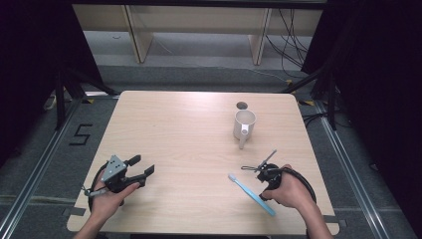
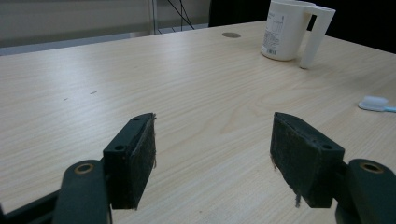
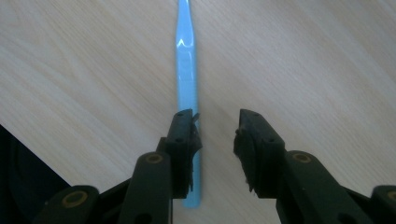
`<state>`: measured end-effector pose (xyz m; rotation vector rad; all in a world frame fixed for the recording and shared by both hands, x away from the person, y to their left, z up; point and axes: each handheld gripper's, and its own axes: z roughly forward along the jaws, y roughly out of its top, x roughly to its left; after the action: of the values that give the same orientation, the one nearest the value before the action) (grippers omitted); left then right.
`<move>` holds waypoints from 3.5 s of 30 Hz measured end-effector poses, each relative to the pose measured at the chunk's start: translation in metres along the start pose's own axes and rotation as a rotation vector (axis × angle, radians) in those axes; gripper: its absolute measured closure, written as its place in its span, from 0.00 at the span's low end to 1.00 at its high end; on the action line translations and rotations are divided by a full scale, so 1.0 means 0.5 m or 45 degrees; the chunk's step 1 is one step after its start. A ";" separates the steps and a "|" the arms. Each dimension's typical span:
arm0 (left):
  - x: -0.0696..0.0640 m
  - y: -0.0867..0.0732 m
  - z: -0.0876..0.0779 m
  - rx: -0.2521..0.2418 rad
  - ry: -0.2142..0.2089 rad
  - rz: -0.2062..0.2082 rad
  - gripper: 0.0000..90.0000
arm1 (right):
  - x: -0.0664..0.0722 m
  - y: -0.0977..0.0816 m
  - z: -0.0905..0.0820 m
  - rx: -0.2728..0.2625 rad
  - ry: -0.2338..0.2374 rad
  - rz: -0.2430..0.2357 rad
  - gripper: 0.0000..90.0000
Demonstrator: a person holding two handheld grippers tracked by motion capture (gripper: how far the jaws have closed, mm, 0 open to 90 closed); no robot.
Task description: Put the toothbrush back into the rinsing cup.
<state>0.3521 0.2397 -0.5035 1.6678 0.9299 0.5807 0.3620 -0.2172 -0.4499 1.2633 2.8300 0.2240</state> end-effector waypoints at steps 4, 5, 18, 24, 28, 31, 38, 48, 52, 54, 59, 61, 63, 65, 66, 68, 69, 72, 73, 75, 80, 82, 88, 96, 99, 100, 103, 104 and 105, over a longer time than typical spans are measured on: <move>0.000 0.003 -0.001 -0.018 0.002 0.002 0.33 | 0.011 0.020 0.009 0.031 0.005 -0.015 0.77; 0.000 0.003 -0.001 -0.018 0.002 0.002 0.33 | 0.011 0.020 0.009 0.031 0.005 -0.015 0.77; 0.003 0.014 -0.006 -0.040 0.002 0.003 0.33 | 0.029 0.048 0.030 0.084 0.008 -0.033 0.78; 0.001 0.012 -0.006 -0.027 0.002 0.001 0.33 | 0.030 0.048 0.039 0.101 0.008 -0.032 0.78; -0.001 0.011 -0.005 -0.029 0.001 0.002 0.33 | 0.031 0.051 0.042 0.116 0.007 -0.045 0.78; -0.001 0.011 -0.005 -0.038 0.002 0.003 0.33 | 0.031 0.050 0.046 0.139 -0.010 -0.038 0.79; -0.001 0.011 -0.006 -0.038 0.003 0.010 0.33 | 0.030 0.049 0.054 0.176 -0.003 -0.051 0.82; -0.004 0.012 -0.004 -0.040 0.002 0.012 0.33 | 0.033 0.053 0.056 0.204 -0.038 -0.052 0.87; -0.004 0.012 -0.004 -0.038 0.003 0.014 0.33 | 0.028 0.056 0.058 0.191 -0.048 -0.118 0.87; -0.004 0.013 -0.004 -0.037 0.002 0.017 0.33 | 0.029 0.056 0.058 0.200 -0.058 -0.122 0.87; -0.003 0.015 -0.005 -0.032 0.002 0.022 0.33 | 0.032 0.056 0.057 0.202 -0.067 -0.130 0.88; -0.003 0.014 -0.005 -0.028 0.001 0.020 0.33 | 0.036 0.054 0.055 0.207 -0.075 -0.092 0.88; -0.002 0.014 -0.006 -0.030 0.004 0.016 0.33 | 0.028 0.052 0.059 0.167 -0.059 -0.142 0.88; -0.001 0.013 -0.006 -0.025 0.005 0.018 0.33 | 0.031 0.054 0.054 0.199 -0.068 -0.115 0.88; -0.001 0.013 -0.006 -0.025 0.005 0.018 0.33 | 0.028 0.054 0.055 0.183 -0.061 -0.129 0.88; -0.001 0.010 -0.002 -0.037 -0.005 0.012 0.33 | 0.029 0.053 0.056 0.163 -0.047 -0.111 0.88; -0.002 0.010 -0.003 -0.019 0.001 0.012 0.33 | 0.027 0.053 0.056 0.166 -0.042 -0.121 0.88; -0.003 0.010 -0.002 -0.015 -0.001 0.017 0.33 | 0.026 0.052 0.056 0.159 -0.032 -0.105 0.88; -0.003 0.011 -0.002 -0.021 -0.003 0.015 0.33 | 0.025 0.052 0.055 0.174 -0.042 -0.109 0.88; -0.003 0.012 -0.002 -0.018 0.000 0.017 0.33 | 0.019 0.050 0.056 0.148 -0.027 -0.134 0.88; -0.003 0.012 -0.001 -0.022 -0.001 0.016 0.33 | 0.026 0.048 0.052 0.146 -0.025 -0.095 0.88; -0.004 0.012 -0.001 -0.016 0.000 0.018 0.33 | 0.024 0.048 0.049 0.135 -0.028 -0.110 0.88; -0.004 0.009 0.001 -0.029 -0.004 0.014 0.33 | 0.022 0.046 0.038 0.099 -0.026 -0.104 0.88; -0.002 0.005 -0.002 -0.021 0.008 0.004 0.33 | 0.017 0.047 0.025 0.042 -0.028 -0.126 0.88; -0.001 0.002 0.000 -0.023 0.011 0.000 0.33 | 0.015 0.043 0.018 -0.002 -0.044 -0.124 0.88; 0.000 0.002 0.000 -0.022 0.008 0.003 0.33 | 0.015 0.043 0.018 -0.002 -0.044 -0.124 0.88; 0.005 0.004 0.000 -0.026 0.017 -0.002 0.33 | 0.014 0.040 0.005 -0.063 -0.030 -0.090 0.88; 0.005 0.004 0.000 -0.026 0.017 -0.002 0.33 | 0.014 0.040 0.005 -0.063 -0.030 -0.090 0.88; 0.007 0.005 0.000 -0.036 0.019 -0.012 0.33 | 0.020 0.038 0.004 -0.084 -0.014 -0.032 0.88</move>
<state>0.3547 0.2426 -0.5016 1.6348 0.9355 0.5979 0.3696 -0.1967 -0.4490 1.2121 2.8026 0.3067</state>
